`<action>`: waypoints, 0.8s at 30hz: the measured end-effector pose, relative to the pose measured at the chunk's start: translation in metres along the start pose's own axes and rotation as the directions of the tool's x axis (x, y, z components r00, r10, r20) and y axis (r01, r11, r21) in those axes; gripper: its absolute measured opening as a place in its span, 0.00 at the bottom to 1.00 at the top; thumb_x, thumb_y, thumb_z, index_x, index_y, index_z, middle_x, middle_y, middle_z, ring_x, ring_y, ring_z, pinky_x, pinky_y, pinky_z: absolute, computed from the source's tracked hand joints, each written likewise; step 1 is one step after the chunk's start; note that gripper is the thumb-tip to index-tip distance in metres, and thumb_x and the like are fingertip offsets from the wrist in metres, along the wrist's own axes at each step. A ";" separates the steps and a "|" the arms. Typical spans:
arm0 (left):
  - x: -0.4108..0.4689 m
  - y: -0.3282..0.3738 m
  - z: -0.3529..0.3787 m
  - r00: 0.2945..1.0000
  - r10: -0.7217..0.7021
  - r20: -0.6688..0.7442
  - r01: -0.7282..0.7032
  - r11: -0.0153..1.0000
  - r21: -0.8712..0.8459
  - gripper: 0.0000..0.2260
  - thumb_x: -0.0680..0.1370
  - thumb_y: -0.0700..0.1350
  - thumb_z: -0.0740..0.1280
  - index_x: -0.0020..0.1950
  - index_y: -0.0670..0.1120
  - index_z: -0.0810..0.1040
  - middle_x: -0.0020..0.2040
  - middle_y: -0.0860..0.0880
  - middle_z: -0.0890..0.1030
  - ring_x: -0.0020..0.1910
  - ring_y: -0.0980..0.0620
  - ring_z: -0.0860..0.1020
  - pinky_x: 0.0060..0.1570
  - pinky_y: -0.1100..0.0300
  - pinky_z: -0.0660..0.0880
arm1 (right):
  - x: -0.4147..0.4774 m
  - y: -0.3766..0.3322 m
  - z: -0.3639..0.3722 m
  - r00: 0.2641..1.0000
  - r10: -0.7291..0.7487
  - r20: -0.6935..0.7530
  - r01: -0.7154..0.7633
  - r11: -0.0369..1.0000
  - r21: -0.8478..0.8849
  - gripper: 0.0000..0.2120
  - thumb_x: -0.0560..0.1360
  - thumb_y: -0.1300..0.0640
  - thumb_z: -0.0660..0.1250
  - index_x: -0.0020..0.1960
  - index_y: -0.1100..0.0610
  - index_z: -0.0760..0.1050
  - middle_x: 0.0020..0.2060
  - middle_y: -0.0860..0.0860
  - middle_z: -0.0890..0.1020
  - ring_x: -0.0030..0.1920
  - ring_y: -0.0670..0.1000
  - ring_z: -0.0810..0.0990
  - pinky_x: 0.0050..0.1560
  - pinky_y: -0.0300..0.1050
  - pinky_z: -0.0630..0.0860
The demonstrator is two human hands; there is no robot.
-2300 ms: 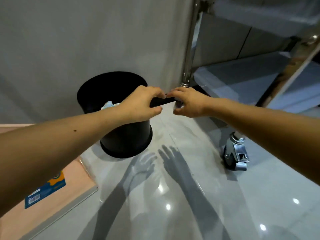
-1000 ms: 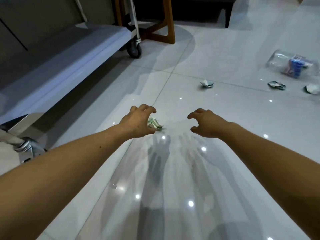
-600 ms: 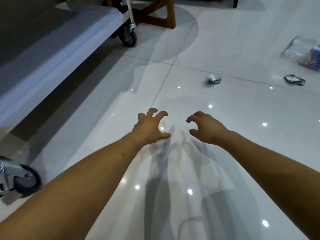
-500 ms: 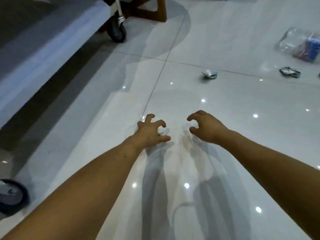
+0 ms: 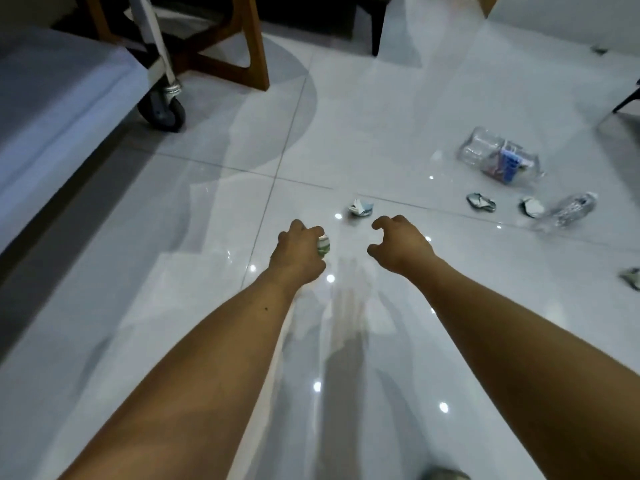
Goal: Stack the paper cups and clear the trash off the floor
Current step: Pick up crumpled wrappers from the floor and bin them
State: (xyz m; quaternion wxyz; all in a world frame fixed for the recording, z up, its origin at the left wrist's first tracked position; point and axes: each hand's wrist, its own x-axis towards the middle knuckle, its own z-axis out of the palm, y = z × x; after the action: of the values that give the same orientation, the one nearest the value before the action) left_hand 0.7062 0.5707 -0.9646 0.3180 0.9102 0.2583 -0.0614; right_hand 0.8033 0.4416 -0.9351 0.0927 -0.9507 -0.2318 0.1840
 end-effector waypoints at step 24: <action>0.088 -0.025 0.076 0.855 -0.363 -0.371 0.246 0.913 -0.327 0.12 0.70 0.34 0.63 0.52 0.42 0.75 0.57 0.44 0.69 0.54 0.44 0.72 0.50 0.62 0.69 | 0.171 0.043 0.065 0.965 -0.225 0.137 0.226 0.974 0.013 0.33 0.73 0.59 0.64 0.73 0.48 0.53 0.75 0.51 0.53 0.69 0.64 0.59 0.62 0.52 0.66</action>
State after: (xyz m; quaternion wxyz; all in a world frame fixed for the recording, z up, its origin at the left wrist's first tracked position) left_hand 0.7732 0.5793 -1.0624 0.3601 0.7969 0.4691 0.1231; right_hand 0.9364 0.4911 -1.0582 0.0955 -0.9033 -0.3446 0.2372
